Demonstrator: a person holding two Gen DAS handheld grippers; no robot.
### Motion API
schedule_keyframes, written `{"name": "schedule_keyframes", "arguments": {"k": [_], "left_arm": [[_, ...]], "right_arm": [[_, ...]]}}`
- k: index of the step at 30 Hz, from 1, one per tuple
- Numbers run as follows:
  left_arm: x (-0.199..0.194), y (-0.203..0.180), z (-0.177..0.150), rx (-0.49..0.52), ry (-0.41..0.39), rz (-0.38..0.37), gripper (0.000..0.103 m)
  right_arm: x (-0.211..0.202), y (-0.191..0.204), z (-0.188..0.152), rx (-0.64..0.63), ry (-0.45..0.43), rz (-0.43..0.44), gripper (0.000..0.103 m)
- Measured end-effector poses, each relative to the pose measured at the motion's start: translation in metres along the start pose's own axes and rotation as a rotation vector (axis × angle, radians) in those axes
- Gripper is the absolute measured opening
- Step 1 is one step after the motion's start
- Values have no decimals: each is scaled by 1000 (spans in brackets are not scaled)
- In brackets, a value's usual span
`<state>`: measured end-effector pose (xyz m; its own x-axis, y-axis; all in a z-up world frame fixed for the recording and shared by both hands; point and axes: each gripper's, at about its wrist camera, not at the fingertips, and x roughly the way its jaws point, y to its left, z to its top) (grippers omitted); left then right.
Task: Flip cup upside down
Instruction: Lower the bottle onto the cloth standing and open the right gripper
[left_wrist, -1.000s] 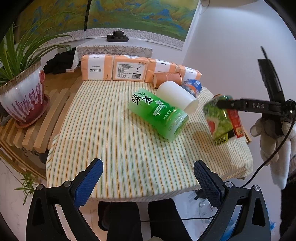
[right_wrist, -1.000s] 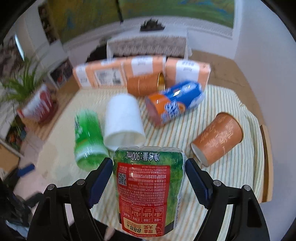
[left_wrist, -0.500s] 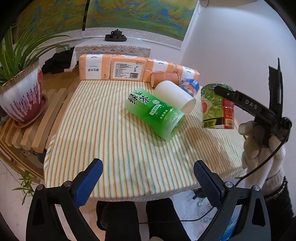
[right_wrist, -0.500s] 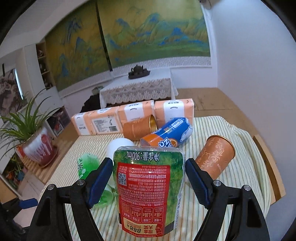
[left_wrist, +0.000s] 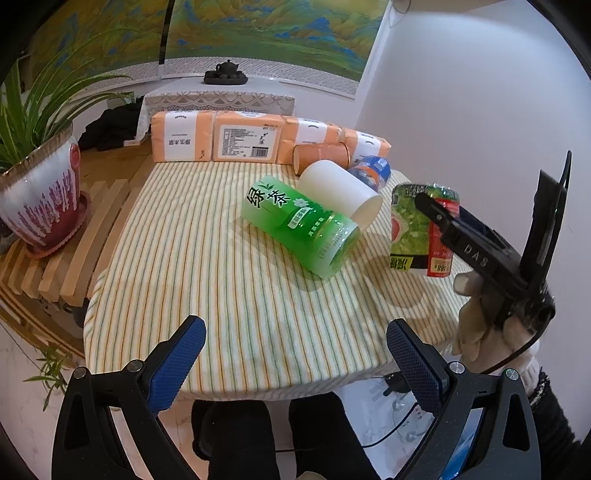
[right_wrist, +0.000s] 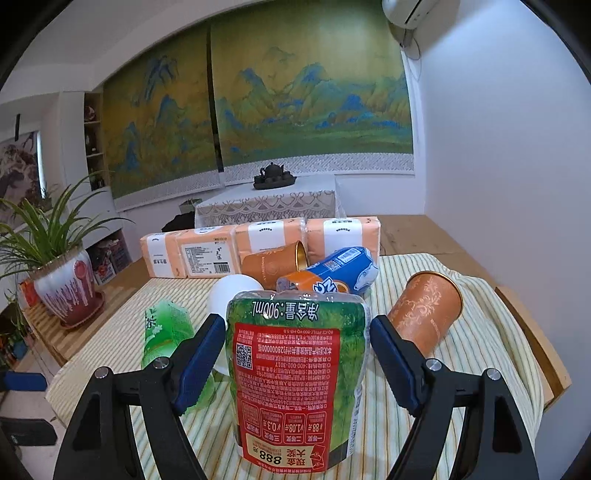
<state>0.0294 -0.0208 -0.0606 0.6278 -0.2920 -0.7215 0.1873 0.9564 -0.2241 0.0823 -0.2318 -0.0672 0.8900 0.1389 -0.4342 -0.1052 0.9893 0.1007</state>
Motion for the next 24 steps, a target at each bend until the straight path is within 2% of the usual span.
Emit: {"name": "schedule_keyframes", "arguments": {"k": [16, 24], "left_arm": [[-10, -14, 1, 56, -78, 41, 100], [-14, -20, -2, 74, -92, 36, 100]], "right_arm": [[-35, 11, -30, -52, -4, -25, 78], [-46, 9, -41, -27, 12, -27, 78]]}}
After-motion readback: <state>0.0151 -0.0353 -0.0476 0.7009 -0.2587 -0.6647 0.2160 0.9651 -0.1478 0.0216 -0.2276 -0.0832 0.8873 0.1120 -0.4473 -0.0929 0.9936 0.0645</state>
